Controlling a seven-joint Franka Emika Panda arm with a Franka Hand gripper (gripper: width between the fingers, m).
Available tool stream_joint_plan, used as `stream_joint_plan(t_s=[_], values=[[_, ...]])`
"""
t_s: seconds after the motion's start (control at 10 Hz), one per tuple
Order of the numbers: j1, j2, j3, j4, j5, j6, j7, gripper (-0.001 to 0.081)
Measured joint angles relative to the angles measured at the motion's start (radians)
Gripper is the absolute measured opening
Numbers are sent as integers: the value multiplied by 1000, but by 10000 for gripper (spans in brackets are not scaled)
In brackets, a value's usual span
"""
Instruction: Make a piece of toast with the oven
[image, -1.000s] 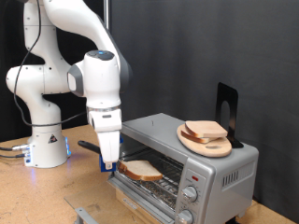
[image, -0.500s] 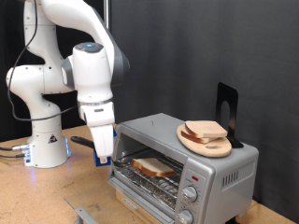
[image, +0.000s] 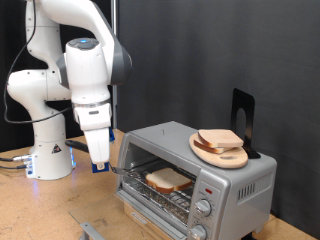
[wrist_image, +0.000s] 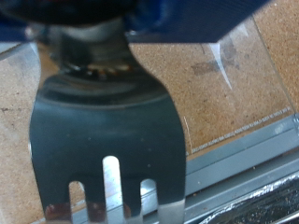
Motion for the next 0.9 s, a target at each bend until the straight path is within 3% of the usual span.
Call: stream_joint_plan(t_s=[0.4,0.9], values=[[-3,-14,-64,-13,127,-5,-75,392],[-6,-26,-106,-18,194,-13,-121,392]])
